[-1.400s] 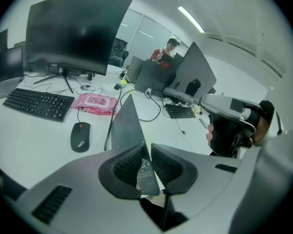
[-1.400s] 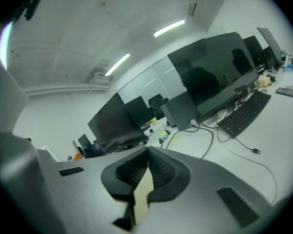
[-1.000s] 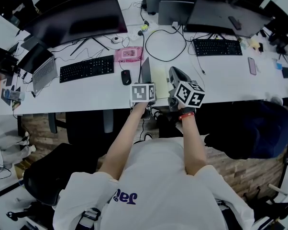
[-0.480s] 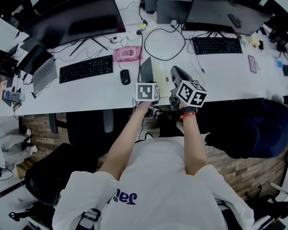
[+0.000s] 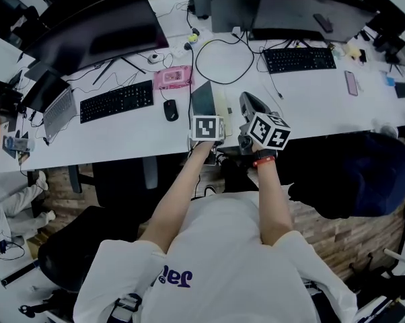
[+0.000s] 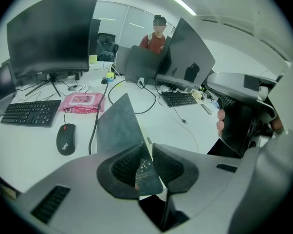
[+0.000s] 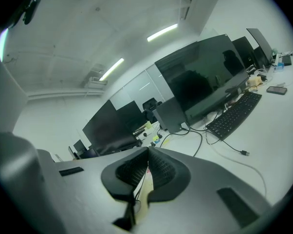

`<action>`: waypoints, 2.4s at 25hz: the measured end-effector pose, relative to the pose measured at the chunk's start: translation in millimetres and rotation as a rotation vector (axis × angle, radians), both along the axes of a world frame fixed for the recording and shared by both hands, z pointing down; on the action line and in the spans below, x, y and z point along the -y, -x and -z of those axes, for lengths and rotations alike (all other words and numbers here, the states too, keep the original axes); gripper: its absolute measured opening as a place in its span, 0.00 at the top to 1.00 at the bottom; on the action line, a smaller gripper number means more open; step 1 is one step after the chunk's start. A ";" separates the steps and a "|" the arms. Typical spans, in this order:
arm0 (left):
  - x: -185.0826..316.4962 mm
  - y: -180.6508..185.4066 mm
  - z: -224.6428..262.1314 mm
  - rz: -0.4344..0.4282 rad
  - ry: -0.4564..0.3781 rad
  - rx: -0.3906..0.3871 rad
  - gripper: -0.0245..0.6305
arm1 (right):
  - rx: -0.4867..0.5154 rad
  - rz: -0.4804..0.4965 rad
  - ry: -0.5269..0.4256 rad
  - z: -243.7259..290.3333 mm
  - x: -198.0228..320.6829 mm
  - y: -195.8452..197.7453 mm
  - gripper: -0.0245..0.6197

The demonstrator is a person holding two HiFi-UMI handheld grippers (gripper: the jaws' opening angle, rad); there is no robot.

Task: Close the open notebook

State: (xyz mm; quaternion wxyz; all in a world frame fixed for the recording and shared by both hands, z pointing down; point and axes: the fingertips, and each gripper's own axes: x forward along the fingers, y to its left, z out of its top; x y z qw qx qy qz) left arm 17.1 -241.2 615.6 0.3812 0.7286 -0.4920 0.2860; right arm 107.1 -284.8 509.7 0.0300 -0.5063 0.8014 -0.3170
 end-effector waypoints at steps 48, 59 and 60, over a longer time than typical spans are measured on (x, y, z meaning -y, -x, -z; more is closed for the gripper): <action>7.4 -40.3 -50.4 -0.061 0.104 0.016 0.83 | -0.010 -0.028 0.035 -14.6 8.9 -23.4 0.94; 3.7 -46.4 -63.5 -0.080 0.144 0.020 0.83 | -0.011 -0.042 0.041 -16.9 12.1 -30.3 0.94; 4.4 -46.9 -65.1 -0.082 0.145 0.021 0.83 | -0.012 -0.042 0.042 -17.8 12.5 -30.2 0.94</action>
